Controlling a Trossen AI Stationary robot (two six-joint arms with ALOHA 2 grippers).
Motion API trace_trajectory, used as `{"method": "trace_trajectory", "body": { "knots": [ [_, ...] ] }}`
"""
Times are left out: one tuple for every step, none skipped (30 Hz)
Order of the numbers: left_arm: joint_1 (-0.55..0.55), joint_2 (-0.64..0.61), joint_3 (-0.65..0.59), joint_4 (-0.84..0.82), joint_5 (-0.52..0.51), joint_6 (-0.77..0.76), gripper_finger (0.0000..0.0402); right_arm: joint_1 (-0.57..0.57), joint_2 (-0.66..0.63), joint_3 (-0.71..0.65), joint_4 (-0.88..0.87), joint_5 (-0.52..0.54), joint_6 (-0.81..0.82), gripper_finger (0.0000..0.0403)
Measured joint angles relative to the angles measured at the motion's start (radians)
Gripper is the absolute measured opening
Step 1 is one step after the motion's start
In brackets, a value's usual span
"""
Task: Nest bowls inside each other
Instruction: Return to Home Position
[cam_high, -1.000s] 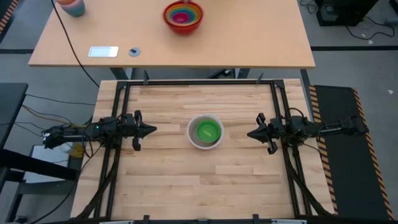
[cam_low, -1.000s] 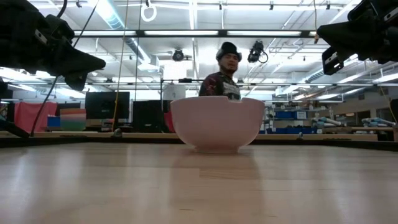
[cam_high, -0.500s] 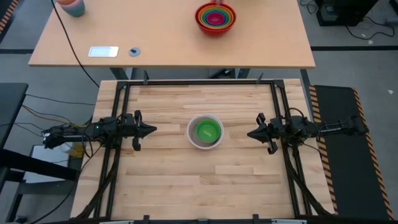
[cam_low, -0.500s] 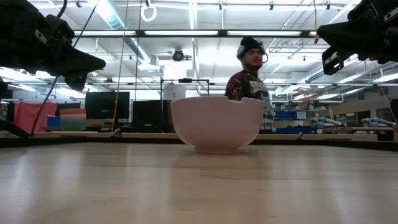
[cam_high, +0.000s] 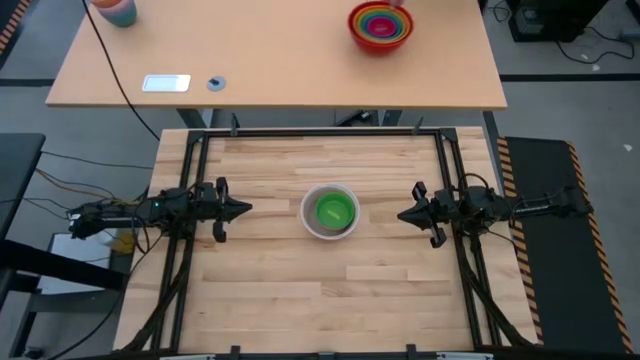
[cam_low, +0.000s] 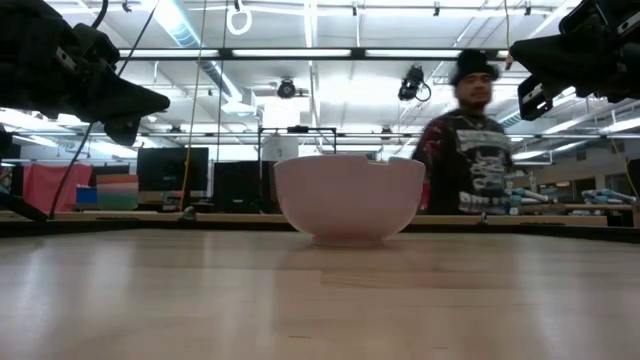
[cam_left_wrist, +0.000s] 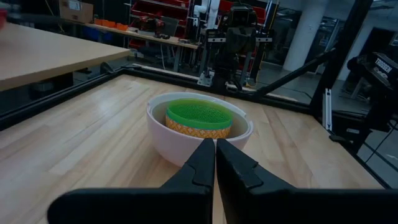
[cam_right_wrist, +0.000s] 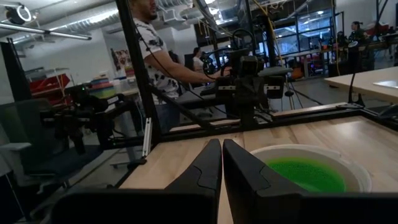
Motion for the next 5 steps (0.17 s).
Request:
{"method": "trace_trajectory", "body": {
  "knots": [
    [0.000, 0.000, 0.000, 0.000, 0.000, 0.000, 0.0020, 0.000, 0.000, 0.000, 0.000, 0.000, 0.000, 0.0027],
    [0.000, 0.000, 0.000, 0.000, 0.000, 0.000, 0.0020, 0.000, 0.000, 0.000, 0.000, 0.000, 0.000, 0.0027],
    [0.000, 0.000, 0.000, 0.000, 0.000, 0.000, 0.0020, 0.000, 0.000, 0.000, 0.000, 0.000, 0.000, 0.0027],
    [0.000, 0.000, 0.000, 0.000, 0.000, 0.000, 0.0020, 0.000, 0.000, 0.000, 0.000, 0.000, 0.000, 0.0027],
    [0.000, 0.000, 0.000, 0.000, 0.000, 0.000, 0.0020, 0.000, 0.000, 0.000, 0.000, 0.000, 0.000, 0.0027]
  ]
}}
